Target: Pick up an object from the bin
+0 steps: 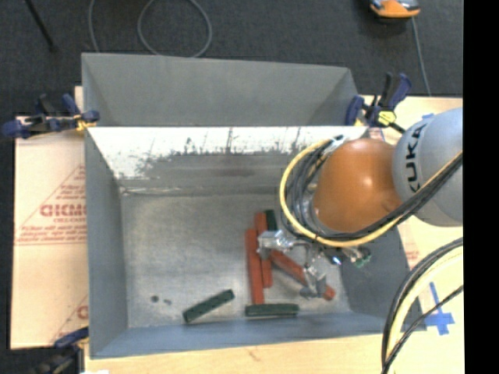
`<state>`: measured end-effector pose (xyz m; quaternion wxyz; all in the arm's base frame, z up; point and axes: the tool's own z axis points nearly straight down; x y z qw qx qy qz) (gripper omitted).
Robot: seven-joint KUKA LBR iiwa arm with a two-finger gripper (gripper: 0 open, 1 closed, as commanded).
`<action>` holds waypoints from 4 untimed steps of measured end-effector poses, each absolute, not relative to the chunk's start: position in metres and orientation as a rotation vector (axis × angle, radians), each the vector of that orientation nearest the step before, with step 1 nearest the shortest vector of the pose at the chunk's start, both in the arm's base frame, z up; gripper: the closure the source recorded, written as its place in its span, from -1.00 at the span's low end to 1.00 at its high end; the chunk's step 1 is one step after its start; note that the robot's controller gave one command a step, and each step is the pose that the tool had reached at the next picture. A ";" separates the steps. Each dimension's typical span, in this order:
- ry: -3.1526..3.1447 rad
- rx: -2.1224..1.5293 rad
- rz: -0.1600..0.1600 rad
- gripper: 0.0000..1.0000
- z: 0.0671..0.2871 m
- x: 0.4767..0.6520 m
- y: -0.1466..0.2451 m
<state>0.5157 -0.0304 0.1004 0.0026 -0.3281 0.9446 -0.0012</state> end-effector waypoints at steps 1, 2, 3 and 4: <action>2.596 -1.759 0.002 -1.00 0.070 0.530 0.048; 2.600 -1.751 0.001 -1.00 0.070 0.531 0.048; 2.601 -1.749 0.001 1.00 0.071 0.531 0.048; 2.606 -1.739 0.002 1.00 0.073 0.532 0.048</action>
Offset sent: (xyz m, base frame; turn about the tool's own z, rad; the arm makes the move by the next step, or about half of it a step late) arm 0.0131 0.0769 -0.0304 -0.5215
